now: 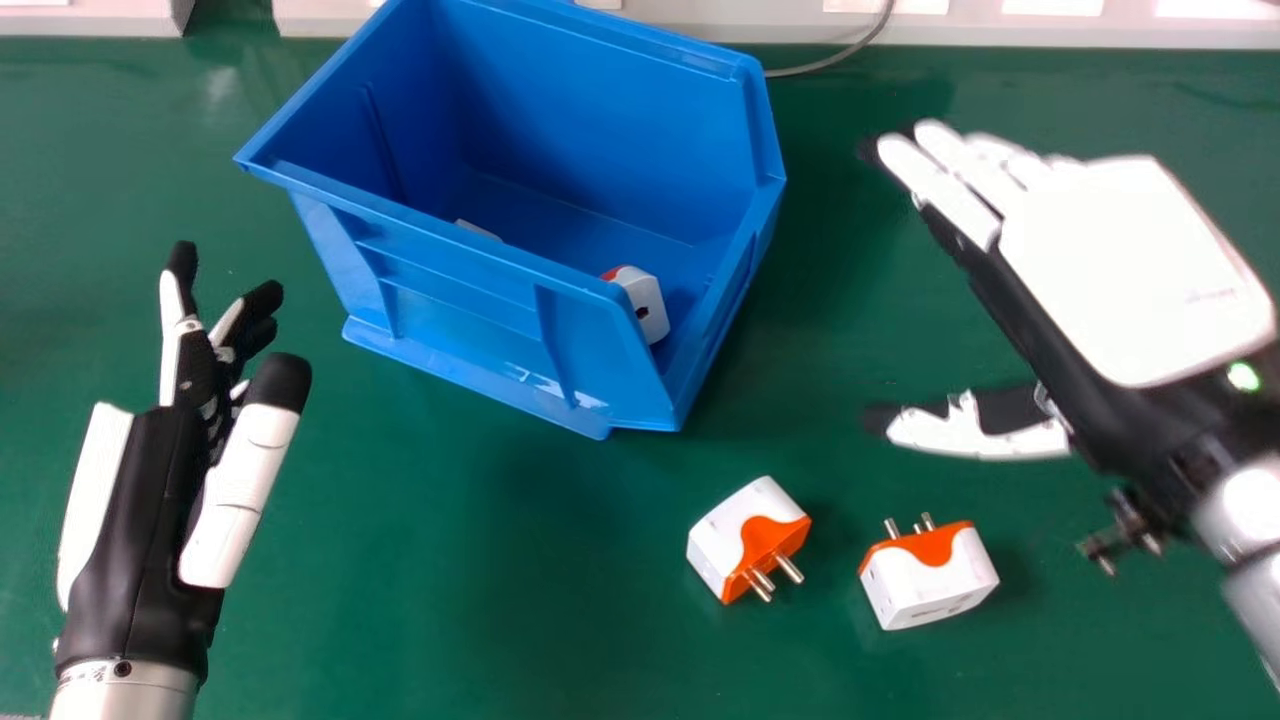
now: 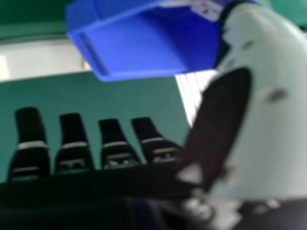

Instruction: Pick all objects and put in blue box

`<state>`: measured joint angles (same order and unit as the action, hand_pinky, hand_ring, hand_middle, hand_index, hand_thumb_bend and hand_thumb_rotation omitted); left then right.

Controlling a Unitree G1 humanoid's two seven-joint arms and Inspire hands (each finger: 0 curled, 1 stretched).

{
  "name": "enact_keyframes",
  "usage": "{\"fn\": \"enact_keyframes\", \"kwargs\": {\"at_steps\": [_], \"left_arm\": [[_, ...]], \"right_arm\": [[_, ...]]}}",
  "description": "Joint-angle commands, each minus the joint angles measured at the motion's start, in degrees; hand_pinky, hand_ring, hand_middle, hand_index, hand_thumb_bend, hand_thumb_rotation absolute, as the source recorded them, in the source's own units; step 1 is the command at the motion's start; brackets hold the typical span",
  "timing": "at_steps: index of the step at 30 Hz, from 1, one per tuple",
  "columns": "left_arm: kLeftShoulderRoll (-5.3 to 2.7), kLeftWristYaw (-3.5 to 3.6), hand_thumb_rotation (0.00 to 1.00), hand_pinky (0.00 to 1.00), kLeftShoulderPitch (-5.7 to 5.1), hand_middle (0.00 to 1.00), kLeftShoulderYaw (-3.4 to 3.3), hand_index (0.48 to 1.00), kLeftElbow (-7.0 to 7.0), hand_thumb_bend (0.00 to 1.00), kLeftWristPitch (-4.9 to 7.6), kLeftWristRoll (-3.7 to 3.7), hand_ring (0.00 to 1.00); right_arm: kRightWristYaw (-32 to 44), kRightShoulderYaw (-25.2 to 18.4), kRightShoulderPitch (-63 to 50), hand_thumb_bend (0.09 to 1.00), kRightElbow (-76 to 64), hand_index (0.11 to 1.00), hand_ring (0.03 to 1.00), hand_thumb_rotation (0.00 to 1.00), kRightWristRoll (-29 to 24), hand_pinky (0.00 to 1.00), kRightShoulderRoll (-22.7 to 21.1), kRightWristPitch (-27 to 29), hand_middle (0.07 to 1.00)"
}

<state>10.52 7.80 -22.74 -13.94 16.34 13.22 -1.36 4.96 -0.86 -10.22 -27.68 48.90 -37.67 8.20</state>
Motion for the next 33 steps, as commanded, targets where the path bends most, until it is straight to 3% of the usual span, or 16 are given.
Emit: {"fn": "enact_keyframes", "kwargs": {"at_steps": [1, 5, 6, 9, 11, 14, 17, 24, 33], "left_arm": [[0.73, 0.18, 0.98, 0.86, 0.08, 0.94, -0.48, 0.939, 0.41, 0.82, 1.16, 0.73, 0.94], [0.8, -0.03, 0.98, 0.86, 0.14, 0.94, -0.46, 0.942, 0.3, 0.83, 1.48, 0.37, 0.93], [0.87, 0.25, 0.98, 0.86, 0.29, 0.94, -0.52, 0.942, -0.04, 0.83, 1.89, 0.87, 0.93], [1.17, 2.4, 0.97, 0.86, 1.17, 0.94, -0.79, 0.946, -2.78, 0.8, 4.37, 4.3, 0.93], [1.38, 3.63, 0.96, 0.86, 1.57, 0.95, -0.89, 0.948, -3.95, 0.78, 5.61, 6.04, 0.93], [1.74, 4.56, 0.95, 0.86, 1.8, 0.95, -0.95, 0.948, -4.47, 0.76, 6.24, 7.16, 0.94], [2.0, 4.82, 0.95, 0.86, 2.07, 0.95, -1.13, 0.949, -5.34, 0.75, 6.75, 7.2, 0.94], [2.14, 4.38, 0.94, 0.87, 2.29, 0.96, -1.26, 0.952, -5.48, 0.73, 6.97, 6.47, 0.94], [2.16, 4.35, 0.94, 0.87, 1.88, 0.96, -1.28, 0.952, -4.53, 0.72, 6.69, 6.51, 0.95]], "right_arm": [[-0.9, -2.7, -4.0, 0.527, -1.0, 0.902, 0.859, 0.51, -1.3, 0.74, -1.4, 2.6, 0.913], [-1.8, -4.0, -8.4, 0.525, 2.3, 0.912, 0.871, 0.57, -1.4, 0.76, -2.7, 6.6, 0.922], [-2.0, -3.9, -9.1, 0.525, 3.4, 0.925, 0.887, 0.61, -1.1, 0.79, -3.0, 7.6, 0.933], [-3.1, -3.1, -10.2, 0.525, 6.5, 0.937, 0.901, 0.64, 0.6, 0.81, -3.9, 10.0, 0.943], [-3.4, -2.6, -10.3, 0.525, 8.4, 0.943, 0.908, 0.66, 1.1, 0.82, -4.4, 11.5, 0.949], [-2.5, -1.7, -9.7, 0.527, 11.1, 0.951, 0.917, 0.69, 0.2, 0.83, -5.0, 13.6, 0.957], [-1.5, -0.4, -8.3, 0.527, 14.0, 0.958, 0.926, 0.72, -0.5, 0.84, -5.8, 15.4, 0.964], [-0.5, 3.7, -2.9, 0.522, 19.5, 0.973, 0.943, 0.78, 3.2, 0.88, -7.2, 16.4, 0.979], [1.5, 7.8, 3.3, 0.506, 24.2, 0.973, 0.937, 0.78, 6.2, 0.88, -8.4, 15.2, 0.977]]}}
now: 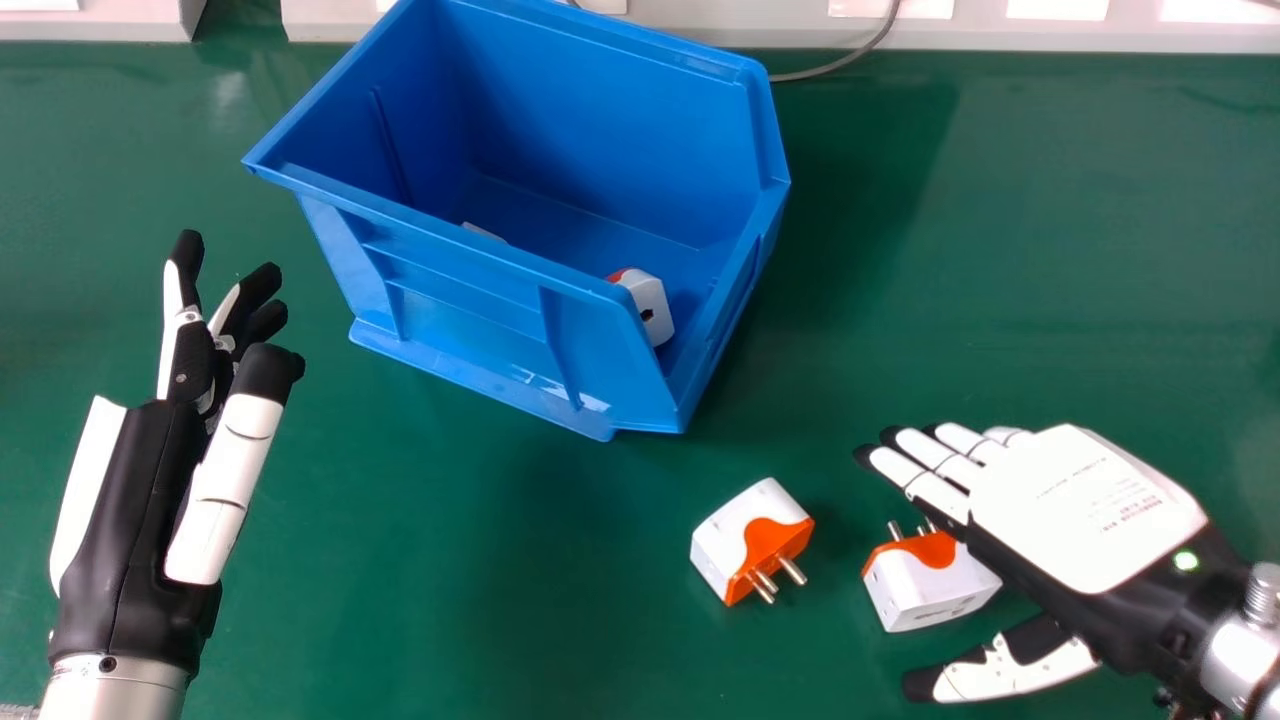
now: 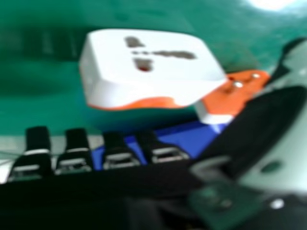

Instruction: Pick all objects and put in blue box

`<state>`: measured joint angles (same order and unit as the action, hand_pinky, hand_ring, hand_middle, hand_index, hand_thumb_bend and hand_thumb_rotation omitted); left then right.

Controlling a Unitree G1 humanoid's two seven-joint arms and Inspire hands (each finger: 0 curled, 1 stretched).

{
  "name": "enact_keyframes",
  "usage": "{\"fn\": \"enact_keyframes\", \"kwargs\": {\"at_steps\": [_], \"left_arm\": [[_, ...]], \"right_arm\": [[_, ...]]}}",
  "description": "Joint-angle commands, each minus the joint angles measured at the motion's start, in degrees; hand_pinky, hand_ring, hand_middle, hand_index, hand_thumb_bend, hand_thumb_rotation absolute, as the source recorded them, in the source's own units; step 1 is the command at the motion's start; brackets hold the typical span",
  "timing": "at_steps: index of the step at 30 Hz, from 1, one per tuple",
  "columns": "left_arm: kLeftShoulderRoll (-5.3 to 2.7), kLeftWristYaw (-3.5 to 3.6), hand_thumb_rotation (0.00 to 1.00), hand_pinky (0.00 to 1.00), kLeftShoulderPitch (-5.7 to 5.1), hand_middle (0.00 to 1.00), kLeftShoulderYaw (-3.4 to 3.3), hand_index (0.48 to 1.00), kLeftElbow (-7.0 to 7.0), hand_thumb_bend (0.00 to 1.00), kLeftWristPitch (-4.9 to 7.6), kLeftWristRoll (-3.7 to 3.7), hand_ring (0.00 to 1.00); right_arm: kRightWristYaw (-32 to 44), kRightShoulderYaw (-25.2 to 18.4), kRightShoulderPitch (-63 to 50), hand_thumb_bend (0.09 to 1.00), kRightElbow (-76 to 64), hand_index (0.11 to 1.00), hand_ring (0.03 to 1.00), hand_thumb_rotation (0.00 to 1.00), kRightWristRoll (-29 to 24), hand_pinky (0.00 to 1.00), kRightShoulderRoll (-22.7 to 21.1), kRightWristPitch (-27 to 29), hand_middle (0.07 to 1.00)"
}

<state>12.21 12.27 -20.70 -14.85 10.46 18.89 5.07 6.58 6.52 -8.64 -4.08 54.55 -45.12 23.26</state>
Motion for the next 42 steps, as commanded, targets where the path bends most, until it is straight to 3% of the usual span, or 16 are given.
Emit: {"fn": "enact_keyframes", "kwargs": {"at_steps": [1, 7, 21, 22, 24, 25, 26, 27, 29, 30, 35, 39, 42], "left_arm": [[0.52, -0.06, 0.94, 0.87, -0.16, 0.96, -0.41, 0.952, 1.26, 0.72, 1.05, 0.15, 0.95], [0.83, 0.3, 0.95, 0.87, -0.46, 0.96, -0.84, 0.96, 1.38, 0.71, 0.85, 0.71, 0.95], [1.86, 0.52, 0.95, 0.87, -0.53, 0.96, -1.71, 0.959, 1.71, 0.71, 0.18, 0.77, 0.94], [1.88, 0.53, 0.95, 0.86, -0.57, 0.96, -1.73, 0.958, 1.85, 0.71, 0.09, 0.77, 0.94], [1.97, 0.51, 0.95, 0.86, -0.58, 0.96, -1.74, 0.958, 2.01, 0.72, -0.07, 0.77, 0.94], [2.04, 0.51, 0.95, 0.86, -0.56, 0.96, -1.75, 0.958, 2.05, 0.72, -0.13, 0.77, 0.94], [2.1, 0.5, 0.95, 0.86, -0.56, 0.96, -1.77, 0.957, 2.12, 0.72, -0.23, 0.78, 0.94], [2.14, 0.49, 0.95, 0.86, -0.57, 0.96, -1.77, 0.957, 2.19, 0.72, -0.31, 0.78, 0.94], [2.21, 0.42, 0.95, 0.86, -0.63, 0.95, -1.76, 0.956, 2.44, 0.72, -0.54, 0.76, 0.94], [2.23, 0.39, 0.95, 0.86, -0.66, 0.95, -1.75, 0.956, 2.56, 0.72, -0.63, 0.75, 0.94], [2.35, 0.27, 0.95, 0.86, -0.42, 0.95, -1.72, 0.956, 2.87, 0.72, -1.16, 0.69, 0.94], [2.44, 0.34, 0.95, 0.86, -0.24, 0.95, -1.78, 0.956, 2.76, 0.72, -1.42, 0.78, 0.94], [2.47, 0.38, 0.95, 0.86, -0.2, 0.95, -1.77, 0.956, 2.85, 0.72, -1.58, 0.81, 0.94]], "right_arm": [[-0.4, 0.9, 2.1, 0.505, 1.1, 0.973, 0.937, 0.78, 0.8, 0.88, -1.0, 0.1, 0.977], [-1.2, 2.7, 4.4, 0.469, 3.7, 0.964, 0.932, 0.75, 1.7, 0.85, -1.6, 0.2, 0.971], [-3.0, 5.3, 8.2, 0.409, 7.3, 0.925, 0.902, 0.67, 1.6, 0.8, -2.3, 1.8, 0.94], [-3.5, 5.6, 8.8, 0.394, 7.8, 0.862, 0.849, 0.62, 1.7, 0.75, -2.1, 2.0, 0.873], [-5.0, 6.0, 9.7, 0.389, 9.3, 0.829, 0.822, 0.6, 1.7, 0.73, -1.5, 2.2, 0.84], [-6.0, 6.3, 10.0, 0.415, 10.2, 0.759, 0.758, 0.48, 1.6, 0.68, -1.1, 2.3, 0.771], [-7.0, 6.5, 10.3, 0.453, 11.1, 0.661, 0.601, 0.31, 1.4, 0.55, -0.7, 2.4, 0.64], [-7.8, 6.6, 10.4, 0.453, 11.7, 0.661, 0.601, 0.31, 1.3, 0.55, -0.6, 2.4, 0.64], [-10.1, 6.8, 10.8, 0.496, 13.8, 0.544, 0.368, 0.1, 0.9, 0.32, -0.1, 2.8, 0.469], [-11.3, 7.0, 11.1, 0.503, 15.0, 0.527, 0.323, 0.06, 0.8, 0.28, 0.1, 3.1, 0.439], [-14.5, 6.9, 12.3, 0.511, 19.1, 0.512, 0.279, 0.03, -2.0, 0.24, 0.8, 4.4, 0.431], [-13.8, 7.0, 12.6, 0.521, 19.5, 0.491, 0.209, 0.01, -4.1, 0.19, 0.9, 4.4, 0.457], [-13.1, 7.0, 12.6, 0.523, 19.3, 0.487, 0.21, 0.0, -5.2, 0.19, 0.9, 4.2, 0.463]]}}
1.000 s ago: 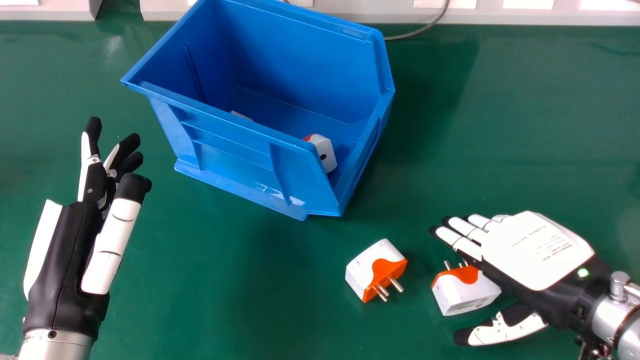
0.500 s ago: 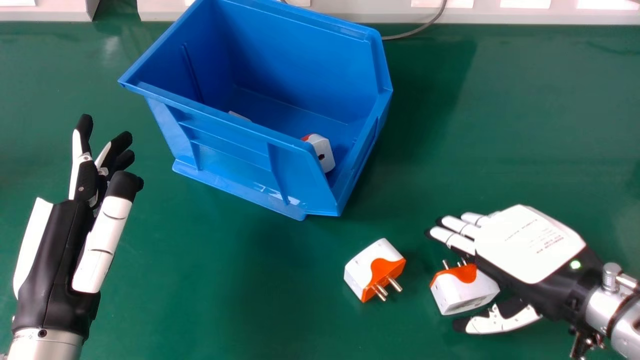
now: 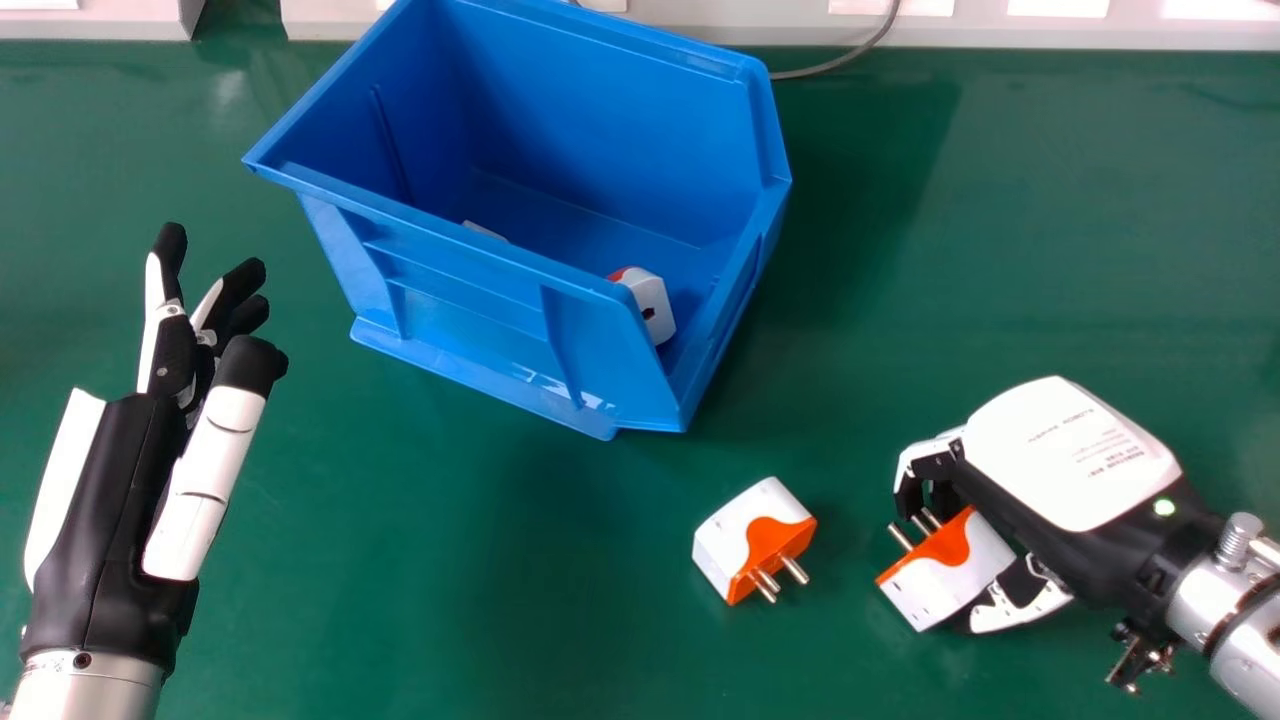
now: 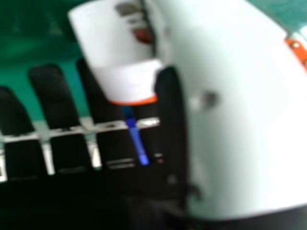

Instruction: Pick all objects and put in blue box

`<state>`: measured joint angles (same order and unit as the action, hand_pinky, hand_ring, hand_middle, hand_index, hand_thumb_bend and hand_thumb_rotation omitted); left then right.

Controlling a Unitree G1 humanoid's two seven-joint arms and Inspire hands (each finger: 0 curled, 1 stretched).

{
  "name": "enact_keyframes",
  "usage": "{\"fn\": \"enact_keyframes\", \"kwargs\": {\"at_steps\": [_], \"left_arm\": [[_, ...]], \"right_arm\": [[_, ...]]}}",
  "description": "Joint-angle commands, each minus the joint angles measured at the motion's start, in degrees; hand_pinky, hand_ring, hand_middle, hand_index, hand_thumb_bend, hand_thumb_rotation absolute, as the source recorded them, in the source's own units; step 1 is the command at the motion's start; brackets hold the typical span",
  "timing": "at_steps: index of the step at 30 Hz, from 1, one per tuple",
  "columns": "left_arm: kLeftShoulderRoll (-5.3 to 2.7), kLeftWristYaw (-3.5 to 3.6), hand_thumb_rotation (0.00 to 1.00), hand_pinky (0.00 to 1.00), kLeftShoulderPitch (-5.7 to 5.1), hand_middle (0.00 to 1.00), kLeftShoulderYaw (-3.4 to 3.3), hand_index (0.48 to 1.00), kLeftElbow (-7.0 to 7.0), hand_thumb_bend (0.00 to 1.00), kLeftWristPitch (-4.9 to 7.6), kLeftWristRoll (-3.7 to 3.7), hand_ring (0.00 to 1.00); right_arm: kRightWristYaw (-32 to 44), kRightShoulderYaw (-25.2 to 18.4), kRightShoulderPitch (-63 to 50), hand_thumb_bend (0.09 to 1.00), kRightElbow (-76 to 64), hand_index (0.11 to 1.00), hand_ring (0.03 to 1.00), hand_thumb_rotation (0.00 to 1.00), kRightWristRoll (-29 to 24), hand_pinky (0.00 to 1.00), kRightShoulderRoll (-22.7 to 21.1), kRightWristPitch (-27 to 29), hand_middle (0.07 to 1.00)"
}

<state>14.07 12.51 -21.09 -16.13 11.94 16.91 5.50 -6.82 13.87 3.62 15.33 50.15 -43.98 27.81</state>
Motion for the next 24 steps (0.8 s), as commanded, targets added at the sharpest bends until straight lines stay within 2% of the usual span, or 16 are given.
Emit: {"fn": "enact_keyframes", "kwargs": {"at_steps": [1, 13, 15, 17, 20, 22, 24], "left_arm": [[0.63, 0.14, 0.95, 0.86, 0.18, 0.95, -0.5, 0.956, 1.49, 0.72, 0.32, 0.39, 0.94], [0.68, 0.31, 0.93, 0.86, -0.27, 0.95, -0.47, 0.955, 2.58, 0.74, -0.54, 0.58, 0.94], [0.67, 0.39, 0.93, 0.86, -0.2, 0.95, -0.49, 0.955, 2.21, 0.74, -0.37, 0.65, 0.94], [0.61, 0.4, 0.93, 0.86, -0.2, 0.95, -0.47, 0.955, 2.09, 0.75, -0.26, 0.65, 0.94], [0.49, 0.33, 0.92, 0.86, -0.34, 0.95, -0.37, 0.955, 2.43, 0.75, -0.3, 0.56, 0.94], [0.44, 0.25, 0.92, 0.86, -0.35, 0.95, -0.33, 0.955, 2.61, 0.75, -0.36, 0.5, 0.94], [0.41, 0.17, 0.92, 0.86, -0.22, 0.95, -0.29, 0.956, 2.49, 0.75, -0.3, 0.38, 0.94]], "right_arm": [[0.4, -0.3, 0.4, 0.524, -0.2, 0.486, 0.222, 0.0, -0.9, 0.2, -0.2, -0.6, 0.464], [-0.8, -0.9, 0.4, 0.525, -2.0, 0.478, 0.175, 0.0, -0.9, 0.14, -1.1, -0.4, 0.469], [0.0, -2.4, -0.3, 0.525, -4.7, 0.477, 0.167, 0.0, -2.0, 0.13, -1.6, -0.7, 0.469], [0.7, -4.0, -1.2, 0.515, -7.6, 0.488, 0.21, 0.0, -3.1, 0.17, -1.9, -1.2, 0.423], [2.8, -7.2, -3.3, 0.511, -14.0, 0.494, 0.24, 0.01, -5.6, 0.19, -1.7, -3.0, 0.41], [4.9, -9.4, -4.1, 0.509, -18.6, 0.492, 0.226, 0.01, -6.9, 0.17, -1.2, -5.0, 0.403], [6.5, -11.0, -4.0, 0.498, -22.2, 0.479, 0.203, 0.09, -7.5, 0.15, -0.6, -7.1, 0.323]]}}
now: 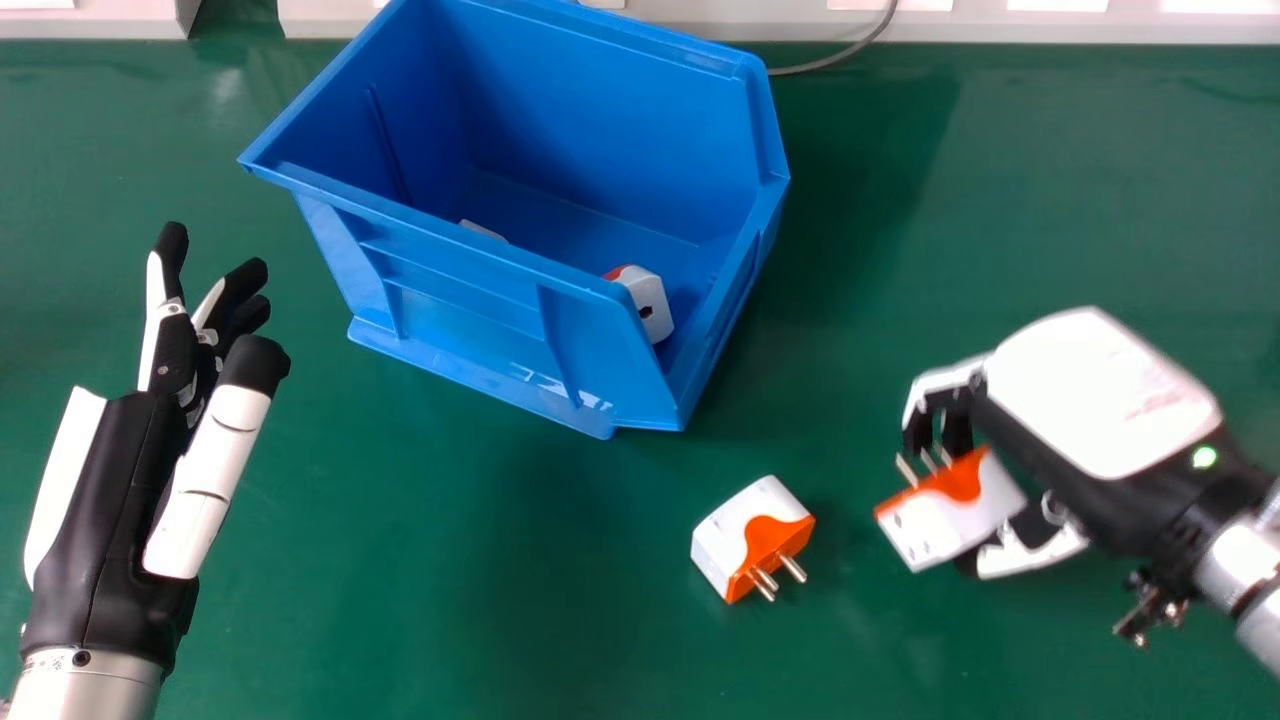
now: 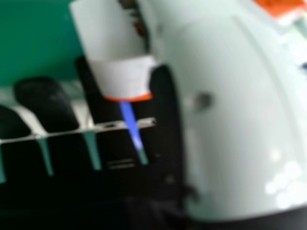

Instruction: Pick all objects and put in blue box

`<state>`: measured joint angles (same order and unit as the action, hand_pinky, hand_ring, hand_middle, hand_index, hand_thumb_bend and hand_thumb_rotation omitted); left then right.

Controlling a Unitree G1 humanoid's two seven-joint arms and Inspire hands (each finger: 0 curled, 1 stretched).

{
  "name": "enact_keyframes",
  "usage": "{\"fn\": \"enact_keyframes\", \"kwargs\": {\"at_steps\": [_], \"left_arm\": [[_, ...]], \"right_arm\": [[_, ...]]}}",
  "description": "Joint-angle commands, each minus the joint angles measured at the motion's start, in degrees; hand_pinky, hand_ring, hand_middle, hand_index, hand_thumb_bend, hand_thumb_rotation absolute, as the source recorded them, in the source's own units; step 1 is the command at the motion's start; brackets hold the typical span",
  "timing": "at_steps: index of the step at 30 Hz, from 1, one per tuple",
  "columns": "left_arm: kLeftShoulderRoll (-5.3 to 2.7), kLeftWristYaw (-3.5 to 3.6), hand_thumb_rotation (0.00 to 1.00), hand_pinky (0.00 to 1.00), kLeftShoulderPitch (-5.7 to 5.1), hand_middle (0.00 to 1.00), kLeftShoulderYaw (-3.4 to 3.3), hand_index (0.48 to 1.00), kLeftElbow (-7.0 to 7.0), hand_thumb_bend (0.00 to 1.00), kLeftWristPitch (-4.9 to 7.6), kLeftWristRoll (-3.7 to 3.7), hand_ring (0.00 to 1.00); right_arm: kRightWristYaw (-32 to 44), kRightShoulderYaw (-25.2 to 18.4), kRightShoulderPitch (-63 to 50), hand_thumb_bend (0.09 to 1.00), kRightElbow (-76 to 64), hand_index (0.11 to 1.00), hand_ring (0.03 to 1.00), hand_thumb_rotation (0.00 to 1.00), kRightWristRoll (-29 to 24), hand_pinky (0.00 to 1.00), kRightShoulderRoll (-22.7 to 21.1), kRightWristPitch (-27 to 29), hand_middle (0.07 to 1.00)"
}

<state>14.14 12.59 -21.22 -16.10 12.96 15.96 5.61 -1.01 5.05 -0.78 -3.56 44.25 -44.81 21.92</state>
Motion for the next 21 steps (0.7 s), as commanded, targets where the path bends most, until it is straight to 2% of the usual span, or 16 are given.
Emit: {"fn": "enact_keyframes", "kwargs": {"at_steps": [1, 5, 7, 9, 14, 21], "left_arm": [[0.31, 0.03, 0.92, 0.86, -0.07, 0.95, -0.29, 0.955, 1.43, 0.75, 0.69, 0.17, 0.94], [0.21, -0.14, 0.92, 0.86, -0.05, 0.95, -0.16, 0.954, 1.42, 0.75, 0.77, -0.08, 0.94], [0.15, -0.24, 0.92, 0.86, 0.07, 0.95, -0.05, 0.954, 1.33, 0.75, 0.76, -0.2, 0.94], [0.09, -0.32, 0.92, 0.86, 0.13, 0.95, 0.06, 0.954, 1.34, 0.75, 0.72, -0.31, 0.94], [0.02, -0.47, 0.92, 0.86, 0.1, 0.95, 0.15, 0.953, 1.33, 0.76, 0.71, -0.39, 0.94], [-0.27, -0.67, 0.92, 0.87, -0.35, 0.95, 0.41, 0.953, 1.69, 0.76, 0.67, -0.5, 0.94]], "right_arm": [[1.2, -2.8, 0.7, 0.496, -4.8, 0.475, 0.192, 0.12, -1.7, 0.14, 0.6, -2.1, 0.299], [2.4, -4.0, 4.6, 0.494, -8.9, 0.472, 0.162, 0.14, -1.7, 0.11, 3.0, -5.9, 0.252], [2.5, -3.9, 7.1, 0.494, -9.3, 0.472, 0.162, 0.14, -1.9, 0.11, 4.2, -6.7, 0.252], [2.4, -3.6, 9.0, 0.494, -9.1, 0.471, 0.133, 0.14, -1.9, 0.08, 5.1, -7.0, 0.211], [2.0, -0.9, 17.0, 0.494, -6.2, 0.47, 0.102, 0.15, -1.3, 0.05, 8.2, -6.6, 0.168], [1.0, 4.8, 28.4, 0.493, 2.2, 0.47, 0.091, 0.15, 0.7, 0.05, 13.3, -6.2, 0.159]]}}
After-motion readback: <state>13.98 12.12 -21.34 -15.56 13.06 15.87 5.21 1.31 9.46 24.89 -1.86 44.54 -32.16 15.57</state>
